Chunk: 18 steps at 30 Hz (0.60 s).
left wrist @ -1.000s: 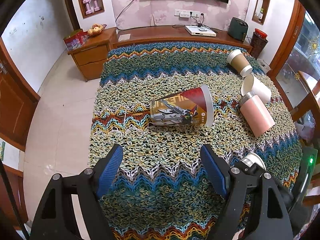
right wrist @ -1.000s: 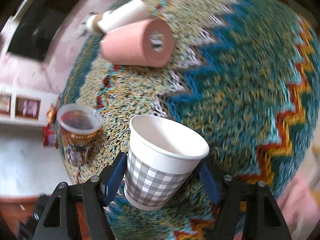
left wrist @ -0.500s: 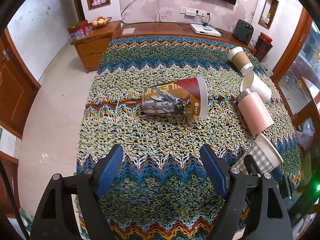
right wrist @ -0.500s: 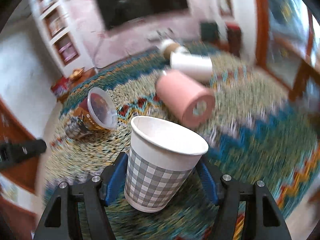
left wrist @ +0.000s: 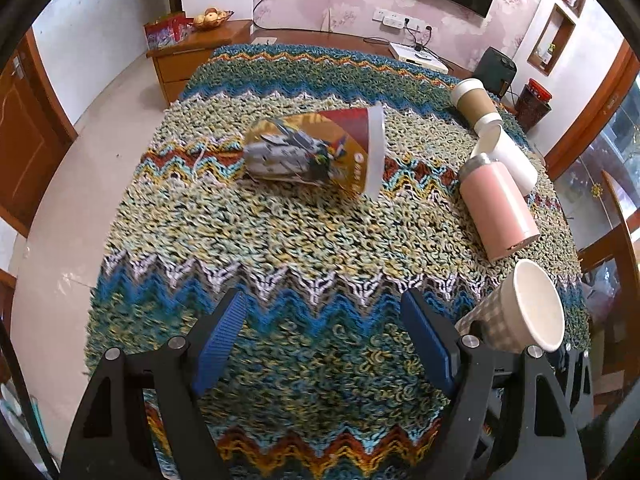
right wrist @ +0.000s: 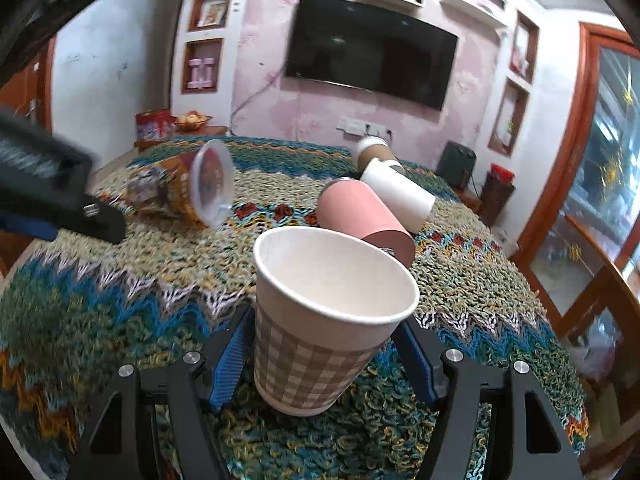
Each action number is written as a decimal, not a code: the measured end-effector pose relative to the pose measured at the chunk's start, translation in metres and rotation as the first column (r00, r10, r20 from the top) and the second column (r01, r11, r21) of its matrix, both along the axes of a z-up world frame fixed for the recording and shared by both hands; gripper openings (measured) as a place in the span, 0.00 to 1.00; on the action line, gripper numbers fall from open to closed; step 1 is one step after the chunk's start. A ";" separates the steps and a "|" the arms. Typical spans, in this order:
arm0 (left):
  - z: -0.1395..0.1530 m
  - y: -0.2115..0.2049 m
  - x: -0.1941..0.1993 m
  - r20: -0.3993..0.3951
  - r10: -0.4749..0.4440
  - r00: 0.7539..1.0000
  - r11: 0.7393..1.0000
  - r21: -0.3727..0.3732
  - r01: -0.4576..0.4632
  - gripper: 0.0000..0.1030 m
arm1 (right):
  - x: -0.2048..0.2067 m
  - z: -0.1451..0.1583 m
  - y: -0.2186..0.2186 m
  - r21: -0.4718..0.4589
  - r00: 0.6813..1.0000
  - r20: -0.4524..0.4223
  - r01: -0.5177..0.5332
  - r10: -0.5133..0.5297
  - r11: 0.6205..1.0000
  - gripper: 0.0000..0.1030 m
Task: Flip cup upright
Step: 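Rotate the gingham cup with the right gripper until its mouth faces up, then lower the upright gingham cup onto the cloth with the right gripper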
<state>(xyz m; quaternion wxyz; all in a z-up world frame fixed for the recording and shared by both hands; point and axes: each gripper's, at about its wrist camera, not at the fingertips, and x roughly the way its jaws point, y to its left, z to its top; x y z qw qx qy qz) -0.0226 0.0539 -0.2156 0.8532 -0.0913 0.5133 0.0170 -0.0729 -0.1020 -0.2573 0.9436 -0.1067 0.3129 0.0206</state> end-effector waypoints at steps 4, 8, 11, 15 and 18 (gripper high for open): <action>-0.006 -0.009 -0.001 -0.003 0.000 1.000 1.000 0.010 0.000 0.80 | -0.007 -0.004 -0.001 -0.002 0.999 0.004 -0.042 0.042 0.999 0.66; -0.012 -0.018 -0.002 -0.024 -0.021 0.999 1.000 -0.014 0.021 0.80 | -0.008 -0.004 -0.001 -0.003 0.997 0.015 -0.073 0.073 0.997 0.65; -0.013 -0.025 -0.004 -0.023 -0.061 0.998 0.998 -0.036 0.060 0.80 | -0.012 -0.006 -0.003 0.005 0.995 0.017 -0.094 0.093 0.996 0.65; -0.007 -0.031 -0.004 0.000 -0.102 0.995 0.993 -0.063 0.101 0.80 | -0.014 -0.007 -0.006 0.016 0.993 0.015 -0.122 0.121 0.992 0.64; -0.004 -0.035 -0.004 0.011 -0.123 0.992 0.990 -0.069 0.123 0.80 | -0.014 -0.008 -0.007 0.017 0.991 0.015 -0.137 0.136 0.990 0.64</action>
